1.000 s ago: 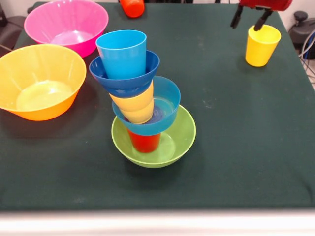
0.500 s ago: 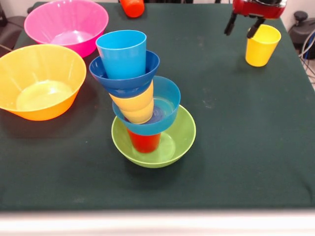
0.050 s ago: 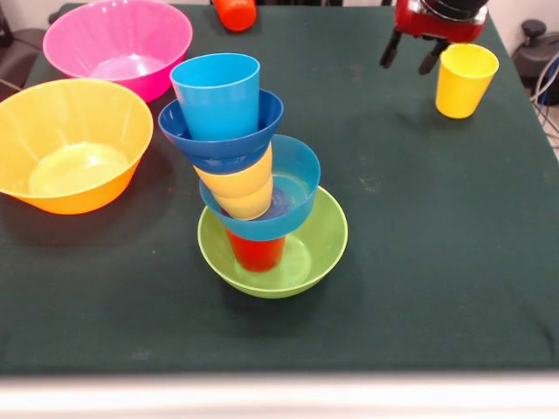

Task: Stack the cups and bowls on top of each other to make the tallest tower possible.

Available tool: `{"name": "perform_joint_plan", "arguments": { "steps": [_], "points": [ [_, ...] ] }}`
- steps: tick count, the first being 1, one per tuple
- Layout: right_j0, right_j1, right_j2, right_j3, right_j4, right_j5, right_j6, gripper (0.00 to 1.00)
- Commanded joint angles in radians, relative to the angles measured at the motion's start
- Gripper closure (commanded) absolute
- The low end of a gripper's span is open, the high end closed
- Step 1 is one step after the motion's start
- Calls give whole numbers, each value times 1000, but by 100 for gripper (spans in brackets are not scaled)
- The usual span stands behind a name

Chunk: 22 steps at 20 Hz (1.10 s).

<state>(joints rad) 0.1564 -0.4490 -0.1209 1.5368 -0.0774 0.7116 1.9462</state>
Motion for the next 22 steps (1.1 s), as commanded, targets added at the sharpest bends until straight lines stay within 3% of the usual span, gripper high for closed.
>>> {"name": "perform_joint_plan", "arguments": {
  "steps": [1, 7, 17, 22],
  "points": [
    [22, 1, 55, -53, 36, 22, 152, 0],
    [18, -90, 57, -25, 55, 84, 133, 0],
    [22, -84, 79, -44, 105, 83, 144, 0],
    [4, -41, 124, -10, 147, -31, 141, 0]
  ]
}}
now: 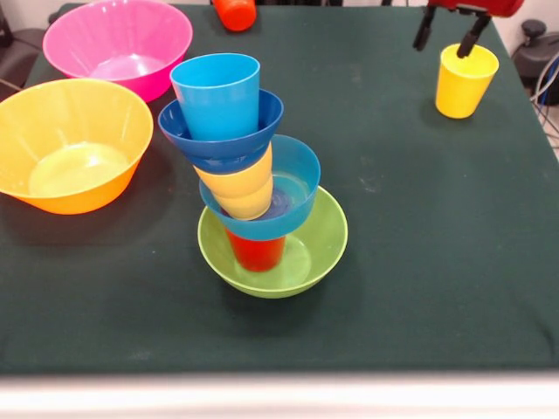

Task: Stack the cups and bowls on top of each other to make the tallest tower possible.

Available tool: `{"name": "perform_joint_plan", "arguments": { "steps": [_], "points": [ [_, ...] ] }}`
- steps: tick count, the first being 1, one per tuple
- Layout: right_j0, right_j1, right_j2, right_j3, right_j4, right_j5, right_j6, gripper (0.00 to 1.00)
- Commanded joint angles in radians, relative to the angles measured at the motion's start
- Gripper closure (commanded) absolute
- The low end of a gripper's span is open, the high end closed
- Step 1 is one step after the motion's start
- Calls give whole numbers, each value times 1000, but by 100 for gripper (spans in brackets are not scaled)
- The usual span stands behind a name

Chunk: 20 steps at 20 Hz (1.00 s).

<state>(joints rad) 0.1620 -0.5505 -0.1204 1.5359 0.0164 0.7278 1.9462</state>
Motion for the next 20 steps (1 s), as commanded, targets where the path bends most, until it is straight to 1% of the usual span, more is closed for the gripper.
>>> {"name": "perform_joint_plan", "arguments": {
  "steps": [1, 3, 5, 9, 10, 15, 17, 20],
  "points": [
    [-18, 70, 153, 11, 70, -91, 126, 0],
    [-39, 78, 188, 46, 86, -146, 105, 0],
    [-34, 79, 188, 64, 80, -148, 95, 0],
    [-22, 91, 184, 84, 81, -157, 106, 0],
    [-20, 82, 189, 104, 83, -167, 110, 0],
    [-1, 94, 172, 105, 71, -146, 121, 0],
    [16, 105, 149, 85, 57, -98, 122, 0],
    [45, 109, 115, 79, 42, -66, 136, 0]
  ]
}}
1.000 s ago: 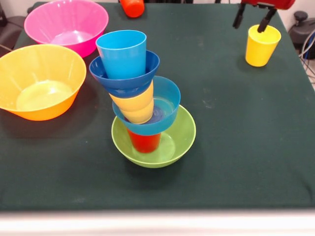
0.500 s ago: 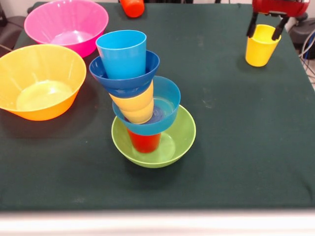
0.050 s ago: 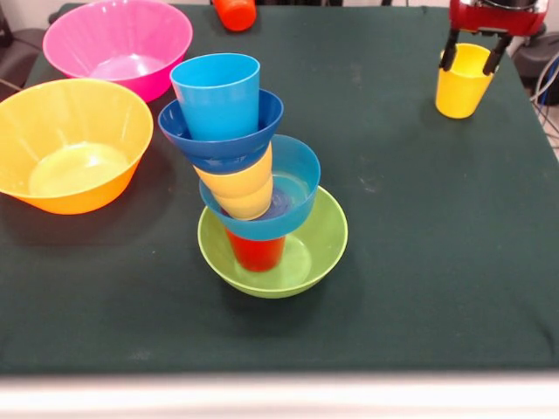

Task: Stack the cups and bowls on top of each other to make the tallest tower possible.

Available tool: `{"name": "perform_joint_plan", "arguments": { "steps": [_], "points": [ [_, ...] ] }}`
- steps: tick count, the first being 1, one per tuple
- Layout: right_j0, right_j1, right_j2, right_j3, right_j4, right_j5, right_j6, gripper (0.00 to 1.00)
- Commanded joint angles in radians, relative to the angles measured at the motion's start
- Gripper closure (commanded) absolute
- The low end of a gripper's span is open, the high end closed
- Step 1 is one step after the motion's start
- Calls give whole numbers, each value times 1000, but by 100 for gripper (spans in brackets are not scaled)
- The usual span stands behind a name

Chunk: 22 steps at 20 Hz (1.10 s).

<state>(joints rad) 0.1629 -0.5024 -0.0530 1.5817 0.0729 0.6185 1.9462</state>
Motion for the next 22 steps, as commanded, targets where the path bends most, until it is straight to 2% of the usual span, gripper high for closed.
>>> {"name": "perform_joint_plan", "arguments": {
  "steps": [1, 12, 19, 22],
  "points": [
    [48, 63, 43, 37, -14, 47, 139, 0],
    [65, 102, 40, 16, -2, 38, 133, 0],
    [56, 73, 45, 10, -3, 94, 109, 0],
    [56, 76, 44, 12, -6, 77, 110, 0]
  ]
}}
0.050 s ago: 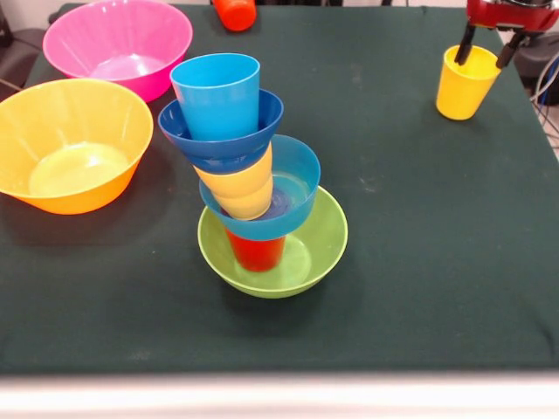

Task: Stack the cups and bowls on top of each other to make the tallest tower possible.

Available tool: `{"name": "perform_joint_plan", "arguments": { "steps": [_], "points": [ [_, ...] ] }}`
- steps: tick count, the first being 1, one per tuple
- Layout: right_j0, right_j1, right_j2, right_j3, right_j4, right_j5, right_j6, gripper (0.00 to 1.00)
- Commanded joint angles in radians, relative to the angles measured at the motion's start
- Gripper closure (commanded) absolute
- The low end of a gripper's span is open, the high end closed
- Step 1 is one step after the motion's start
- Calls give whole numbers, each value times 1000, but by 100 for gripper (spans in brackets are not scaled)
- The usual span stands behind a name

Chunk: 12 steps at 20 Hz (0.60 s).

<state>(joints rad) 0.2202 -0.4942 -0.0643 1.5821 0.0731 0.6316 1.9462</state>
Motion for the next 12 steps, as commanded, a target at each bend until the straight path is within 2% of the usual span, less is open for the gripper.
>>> {"name": "perform_joint_plan", "arguments": {
  "steps": [1, 5, 12],
  "points": [
    [-2, 75, 56, 12, -6, 50, 111, 0],
    [8, 95, 49, 11, -11, 19, 125, 0],
    [-11, 63, 71, 39, 5, 37, 110, 0]
  ]
}}
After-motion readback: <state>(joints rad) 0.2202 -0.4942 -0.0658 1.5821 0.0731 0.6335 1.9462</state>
